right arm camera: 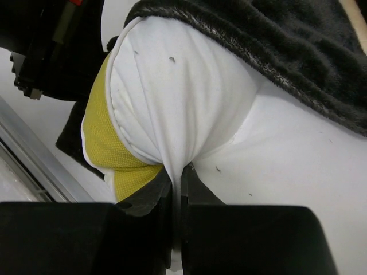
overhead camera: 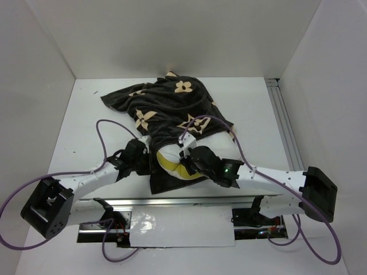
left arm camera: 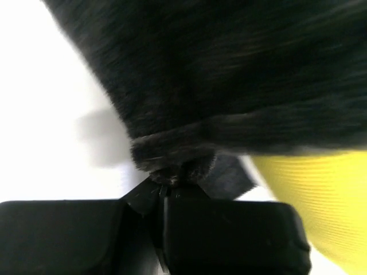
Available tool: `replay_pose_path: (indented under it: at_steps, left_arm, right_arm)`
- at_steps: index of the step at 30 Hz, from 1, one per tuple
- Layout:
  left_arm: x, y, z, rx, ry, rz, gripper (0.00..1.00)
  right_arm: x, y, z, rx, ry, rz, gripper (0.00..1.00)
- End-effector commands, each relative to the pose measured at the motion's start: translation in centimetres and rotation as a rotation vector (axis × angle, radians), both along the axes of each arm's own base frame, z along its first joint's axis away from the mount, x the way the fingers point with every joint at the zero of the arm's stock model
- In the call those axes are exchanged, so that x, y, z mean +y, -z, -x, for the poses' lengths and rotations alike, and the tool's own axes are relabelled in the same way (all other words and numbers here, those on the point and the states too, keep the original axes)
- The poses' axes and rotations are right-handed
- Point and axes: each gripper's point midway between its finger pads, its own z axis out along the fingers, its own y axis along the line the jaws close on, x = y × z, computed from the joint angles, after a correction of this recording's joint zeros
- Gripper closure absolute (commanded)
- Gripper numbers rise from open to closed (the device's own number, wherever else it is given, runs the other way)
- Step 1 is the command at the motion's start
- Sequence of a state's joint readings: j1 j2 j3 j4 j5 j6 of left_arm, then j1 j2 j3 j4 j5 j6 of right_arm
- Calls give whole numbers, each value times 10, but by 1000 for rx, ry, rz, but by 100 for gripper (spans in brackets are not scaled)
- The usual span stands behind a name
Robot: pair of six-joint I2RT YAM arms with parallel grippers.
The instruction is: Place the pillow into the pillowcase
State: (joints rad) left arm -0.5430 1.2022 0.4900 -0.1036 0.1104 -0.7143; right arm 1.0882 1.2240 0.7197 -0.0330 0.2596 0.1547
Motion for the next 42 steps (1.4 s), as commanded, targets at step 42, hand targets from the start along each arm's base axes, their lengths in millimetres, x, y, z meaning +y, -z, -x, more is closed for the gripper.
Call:
replay_pose_path:
  at_steps: [42]
  left_arm:
    - [-157,-194,110,-251,652,239,80]
  right_arm:
    - [90,-25,-105,-156,29,-392,86]
